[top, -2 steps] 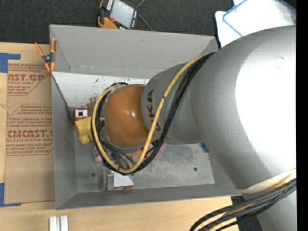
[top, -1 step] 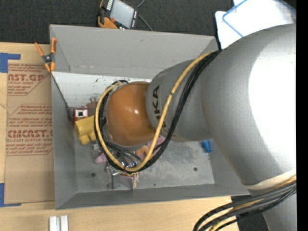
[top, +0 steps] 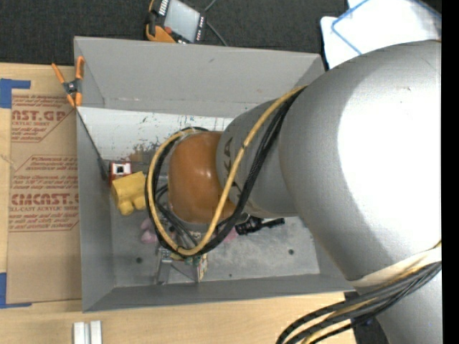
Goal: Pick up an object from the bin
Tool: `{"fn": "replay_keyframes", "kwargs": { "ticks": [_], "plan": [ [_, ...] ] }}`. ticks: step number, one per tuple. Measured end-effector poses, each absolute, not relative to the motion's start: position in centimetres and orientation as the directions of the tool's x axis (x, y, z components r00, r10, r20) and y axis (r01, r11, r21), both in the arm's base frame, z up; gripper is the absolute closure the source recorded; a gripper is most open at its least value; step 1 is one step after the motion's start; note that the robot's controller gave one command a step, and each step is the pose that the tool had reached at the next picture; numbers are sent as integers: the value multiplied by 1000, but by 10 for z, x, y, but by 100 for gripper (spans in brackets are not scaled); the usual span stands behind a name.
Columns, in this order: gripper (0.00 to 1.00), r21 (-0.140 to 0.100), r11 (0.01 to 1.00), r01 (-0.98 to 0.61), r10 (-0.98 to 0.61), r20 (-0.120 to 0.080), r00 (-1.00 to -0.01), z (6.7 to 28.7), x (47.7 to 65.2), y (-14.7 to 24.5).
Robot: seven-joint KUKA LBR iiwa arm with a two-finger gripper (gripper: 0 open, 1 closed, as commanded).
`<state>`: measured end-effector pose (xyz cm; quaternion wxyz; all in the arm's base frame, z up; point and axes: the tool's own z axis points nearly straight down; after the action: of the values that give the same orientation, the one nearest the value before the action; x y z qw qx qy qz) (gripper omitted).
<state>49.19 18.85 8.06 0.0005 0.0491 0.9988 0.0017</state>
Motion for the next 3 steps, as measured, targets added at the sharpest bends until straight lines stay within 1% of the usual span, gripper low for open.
{"fn": "replay_keyframes", "kwargs": {
  "ticks": [1,2,3],
  "plan": [
    [0,3,996,-92,-92,-5,-996,81,495,182],
    [0,4,973,-232,-232,-7,-973,79,495,173],
    [0,3,926,-378,-378,-7,-926,76,517,167]
  ]
}}
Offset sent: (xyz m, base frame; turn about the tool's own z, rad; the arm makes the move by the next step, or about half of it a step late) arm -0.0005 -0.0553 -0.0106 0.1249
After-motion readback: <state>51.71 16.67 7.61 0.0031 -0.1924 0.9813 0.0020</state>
